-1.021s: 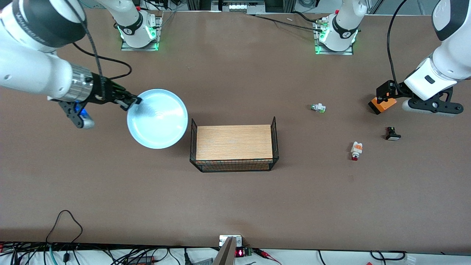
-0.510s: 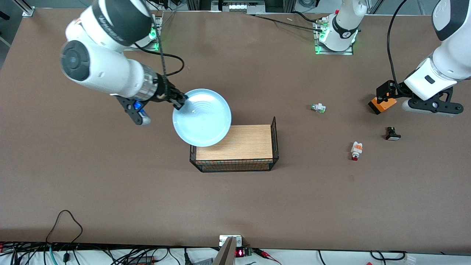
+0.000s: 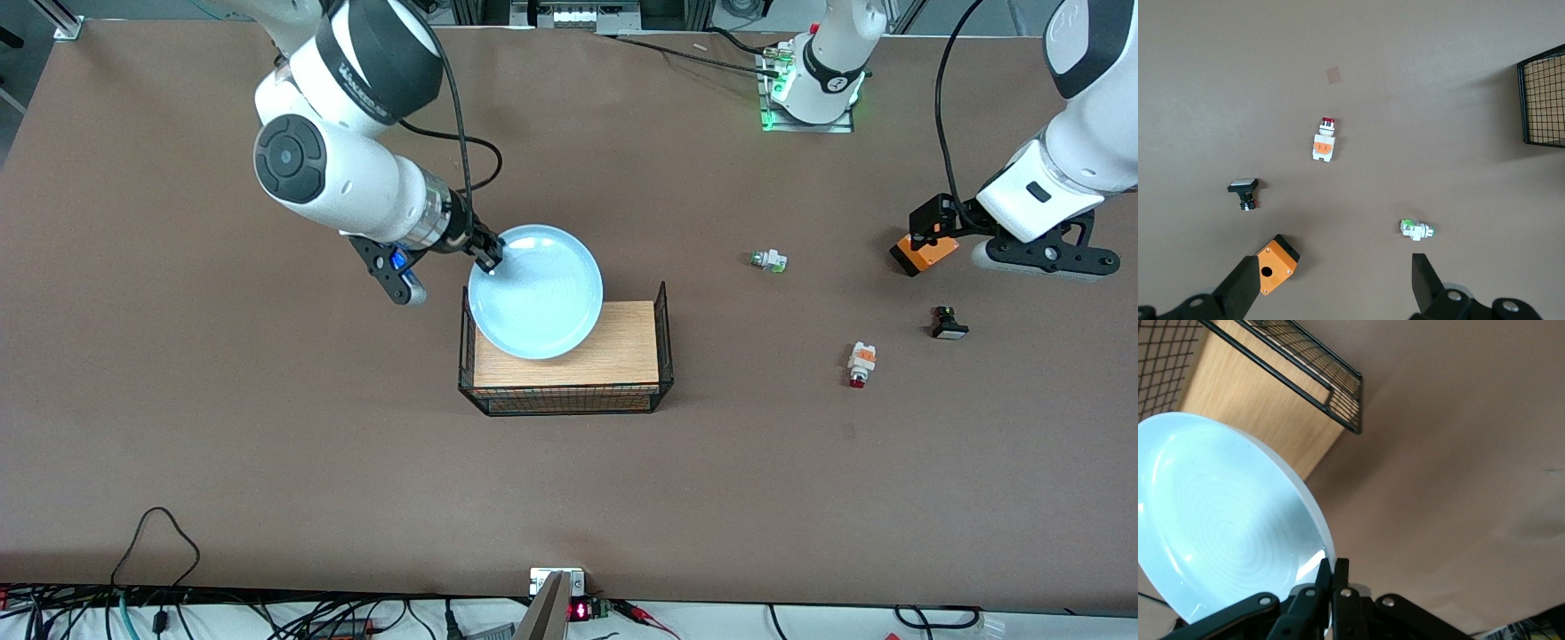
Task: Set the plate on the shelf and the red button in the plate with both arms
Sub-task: 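Lift the plate with the right gripper and carry it over the basket, then lower the plate into the basket and open the right gripper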
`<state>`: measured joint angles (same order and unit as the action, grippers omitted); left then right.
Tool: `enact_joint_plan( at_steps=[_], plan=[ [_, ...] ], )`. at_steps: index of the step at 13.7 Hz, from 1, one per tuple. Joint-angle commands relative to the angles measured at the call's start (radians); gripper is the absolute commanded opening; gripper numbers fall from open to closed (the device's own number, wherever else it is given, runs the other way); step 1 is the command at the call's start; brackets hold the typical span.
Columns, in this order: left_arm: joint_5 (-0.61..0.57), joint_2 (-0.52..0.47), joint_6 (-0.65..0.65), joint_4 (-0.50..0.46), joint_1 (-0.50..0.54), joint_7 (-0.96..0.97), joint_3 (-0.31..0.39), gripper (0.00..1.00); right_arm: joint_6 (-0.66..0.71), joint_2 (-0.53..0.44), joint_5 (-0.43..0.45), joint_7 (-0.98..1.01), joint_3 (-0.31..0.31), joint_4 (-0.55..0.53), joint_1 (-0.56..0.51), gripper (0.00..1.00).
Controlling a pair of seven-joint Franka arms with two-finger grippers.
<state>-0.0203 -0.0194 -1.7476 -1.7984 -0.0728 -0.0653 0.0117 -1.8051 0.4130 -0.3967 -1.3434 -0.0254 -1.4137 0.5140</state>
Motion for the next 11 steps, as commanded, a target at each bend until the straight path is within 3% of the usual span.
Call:
enact_joint_plan(
  at_steps=[1, 11],
  plan=[
    [-0.018, -0.01, 0.02, 0.01, -0.004, -0.005, 0.002, 1.0, -0.066, 0.044, 0.033, -0.016, 0.013, 0.025, 0.038, 0.0],
    [-0.018, -0.008, 0.022, 0.008, -0.005, 0.001, 0.002, 1.0, -0.226, 0.085, 0.104, 0.052, 0.013, -0.096, 0.063, 0.0]
  ],
)
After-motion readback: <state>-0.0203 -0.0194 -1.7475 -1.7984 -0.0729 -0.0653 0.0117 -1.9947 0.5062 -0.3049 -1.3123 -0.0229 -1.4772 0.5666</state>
